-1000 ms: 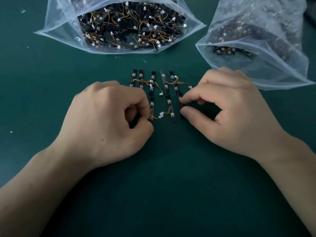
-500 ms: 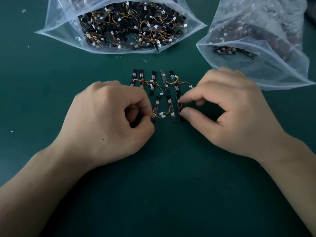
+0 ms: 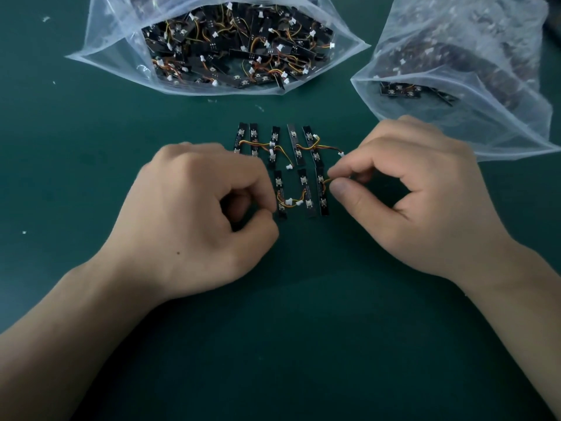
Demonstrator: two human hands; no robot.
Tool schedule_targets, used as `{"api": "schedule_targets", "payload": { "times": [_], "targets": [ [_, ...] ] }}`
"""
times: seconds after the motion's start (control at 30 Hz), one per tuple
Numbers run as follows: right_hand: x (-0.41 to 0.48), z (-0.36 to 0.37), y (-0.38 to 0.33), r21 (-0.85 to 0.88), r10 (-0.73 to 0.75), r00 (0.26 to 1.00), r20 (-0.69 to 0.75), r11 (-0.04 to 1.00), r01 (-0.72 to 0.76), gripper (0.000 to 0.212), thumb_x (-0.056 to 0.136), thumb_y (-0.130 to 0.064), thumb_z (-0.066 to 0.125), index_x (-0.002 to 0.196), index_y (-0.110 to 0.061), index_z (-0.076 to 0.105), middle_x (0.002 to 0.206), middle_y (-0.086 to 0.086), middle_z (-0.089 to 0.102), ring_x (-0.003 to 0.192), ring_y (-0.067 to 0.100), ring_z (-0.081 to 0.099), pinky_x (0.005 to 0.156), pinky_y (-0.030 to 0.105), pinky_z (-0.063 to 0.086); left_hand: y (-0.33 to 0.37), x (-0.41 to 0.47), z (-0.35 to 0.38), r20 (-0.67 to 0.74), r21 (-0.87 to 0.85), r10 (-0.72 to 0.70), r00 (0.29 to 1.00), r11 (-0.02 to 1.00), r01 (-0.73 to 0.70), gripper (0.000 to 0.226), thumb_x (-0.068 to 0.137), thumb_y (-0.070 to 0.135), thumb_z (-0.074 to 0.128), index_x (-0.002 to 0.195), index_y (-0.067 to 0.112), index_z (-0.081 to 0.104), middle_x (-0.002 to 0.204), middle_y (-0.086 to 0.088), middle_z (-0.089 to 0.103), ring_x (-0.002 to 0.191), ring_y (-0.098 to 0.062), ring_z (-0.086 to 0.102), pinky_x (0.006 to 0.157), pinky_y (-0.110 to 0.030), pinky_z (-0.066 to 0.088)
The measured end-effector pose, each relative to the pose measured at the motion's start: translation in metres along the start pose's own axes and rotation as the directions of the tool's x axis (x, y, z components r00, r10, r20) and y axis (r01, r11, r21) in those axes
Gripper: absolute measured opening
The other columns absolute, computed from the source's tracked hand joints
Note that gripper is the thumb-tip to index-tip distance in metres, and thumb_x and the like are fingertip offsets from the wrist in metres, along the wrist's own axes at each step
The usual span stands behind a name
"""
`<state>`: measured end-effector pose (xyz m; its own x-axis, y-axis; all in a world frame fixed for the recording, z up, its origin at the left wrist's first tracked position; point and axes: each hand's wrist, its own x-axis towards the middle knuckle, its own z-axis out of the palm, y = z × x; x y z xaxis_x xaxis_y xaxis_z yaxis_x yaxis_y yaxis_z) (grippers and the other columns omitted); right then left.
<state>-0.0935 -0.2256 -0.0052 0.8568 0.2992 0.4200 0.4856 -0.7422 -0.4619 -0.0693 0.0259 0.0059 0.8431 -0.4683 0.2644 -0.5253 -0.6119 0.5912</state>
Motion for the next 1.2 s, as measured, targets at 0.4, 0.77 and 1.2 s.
{"api": "schedule_targets", "payload": {
  "times": [0.4,0.77,1.2],
  "targets": [
    [0.001,0.005,-0.005,0.004,-0.033,0.999,-0.017,0.999,0.033,0.008,0.094,-0.014,0.075,0.087,-0.013,0.077,0.077,0.001,0.064,0.075,0.025,0.059,0.078,0.042,0.046,-0.016,0.042,0.002,-0.399,0.106,-0.136,0.907,0.975,0.194,0.018,0.087,0.026,0.058,0.092,0.026,0.075,0.104,0.014,0.062,0.108,-0.012,0.050,0.091,-0.030,0.026],
    [0.001,0.005,-0.007,-0.001,-0.016,0.999,-0.035,1.000,0.016,0.008,0.094,-0.014,0.074,0.087,-0.014,0.077,0.075,-0.001,0.063,0.074,0.024,0.058,0.079,0.037,0.045,-0.041,0.069,0.003,-0.310,0.245,-0.201,0.929,0.928,0.282,0.038,0.095,0.013,0.049,0.115,0.031,0.076,0.106,0.017,0.067,0.125,-0.029,0.048,0.105,-0.050,0.028],
    [0.000,0.004,-0.007,0.001,-0.011,0.999,-0.037,1.000,0.011,0.008,0.094,-0.014,0.074,0.087,-0.013,0.078,0.075,0.000,0.065,0.074,0.024,0.058,0.079,0.036,0.045,-0.046,0.065,-0.001,-0.284,0.319,-0.145,0.948,0.918,0.236,0.023,0.099,0.023,0.061,0.115,0.028,0.078,0.114,0.006,0.074,0.124,-0.033,0.054,0.107,-0.064,0.040]
  ]
}}
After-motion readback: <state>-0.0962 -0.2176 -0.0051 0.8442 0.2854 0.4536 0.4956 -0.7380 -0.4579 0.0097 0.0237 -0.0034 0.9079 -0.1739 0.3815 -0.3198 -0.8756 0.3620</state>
